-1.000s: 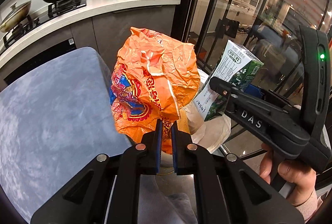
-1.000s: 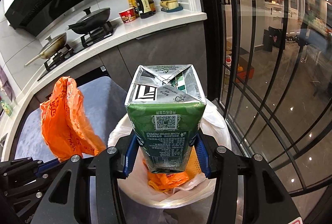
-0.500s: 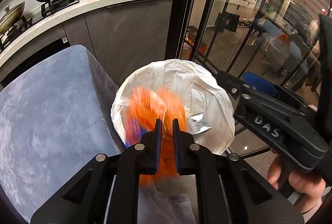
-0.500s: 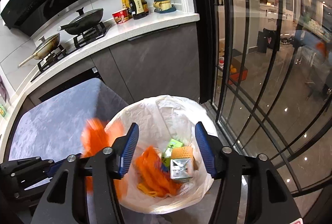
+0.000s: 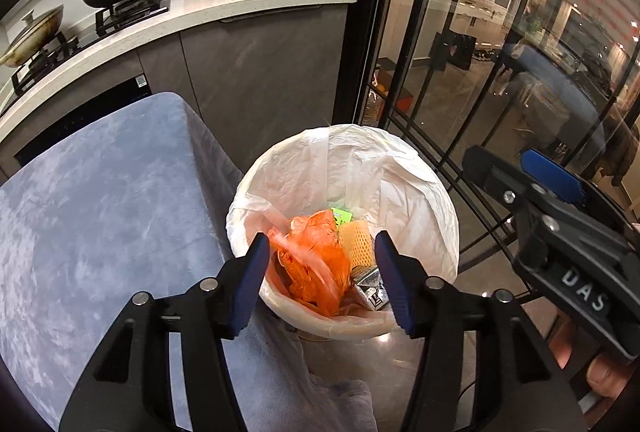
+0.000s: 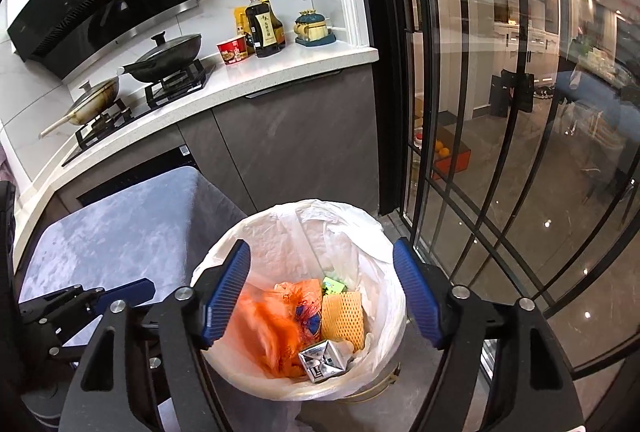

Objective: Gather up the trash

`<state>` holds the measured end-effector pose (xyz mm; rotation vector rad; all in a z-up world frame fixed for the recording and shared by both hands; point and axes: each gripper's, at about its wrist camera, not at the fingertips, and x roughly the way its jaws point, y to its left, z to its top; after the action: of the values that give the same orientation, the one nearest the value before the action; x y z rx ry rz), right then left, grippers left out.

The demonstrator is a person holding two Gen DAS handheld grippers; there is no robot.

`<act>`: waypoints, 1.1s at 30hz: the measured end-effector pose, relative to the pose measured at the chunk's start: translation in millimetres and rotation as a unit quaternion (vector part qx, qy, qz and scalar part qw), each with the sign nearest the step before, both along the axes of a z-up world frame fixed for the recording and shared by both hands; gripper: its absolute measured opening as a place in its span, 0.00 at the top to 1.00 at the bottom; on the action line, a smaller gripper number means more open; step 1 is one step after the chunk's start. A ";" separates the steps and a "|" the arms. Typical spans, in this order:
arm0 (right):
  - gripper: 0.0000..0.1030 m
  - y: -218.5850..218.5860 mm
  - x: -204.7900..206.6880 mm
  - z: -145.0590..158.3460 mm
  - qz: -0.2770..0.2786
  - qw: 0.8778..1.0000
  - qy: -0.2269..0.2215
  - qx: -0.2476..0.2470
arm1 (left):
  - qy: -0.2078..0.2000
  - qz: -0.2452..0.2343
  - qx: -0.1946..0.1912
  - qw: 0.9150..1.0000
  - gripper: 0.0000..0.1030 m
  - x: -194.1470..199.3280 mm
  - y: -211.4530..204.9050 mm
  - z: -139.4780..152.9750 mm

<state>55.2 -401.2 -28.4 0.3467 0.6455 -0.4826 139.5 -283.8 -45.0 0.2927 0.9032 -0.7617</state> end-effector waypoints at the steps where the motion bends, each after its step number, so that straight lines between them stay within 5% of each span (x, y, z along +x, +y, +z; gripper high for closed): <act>1: 0.28 2.1 -1.1 1.3 0.001 1.000 0.000 -0.003 | -0.002 0.003 -0.001 1.000 0.46 0.1 1.7 0.9; 33: 0.16 61.0 -43.5 18.8 0.032 0.998 0.017 -0.044 | -0.036 0.100 -0.004 0.994 0.16 -29.5 93.0 20.0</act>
<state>11.7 -340.1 -9.5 0.2341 0.6641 -0.4546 110.0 -190.8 -25.1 0.2166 0.8463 -0.5661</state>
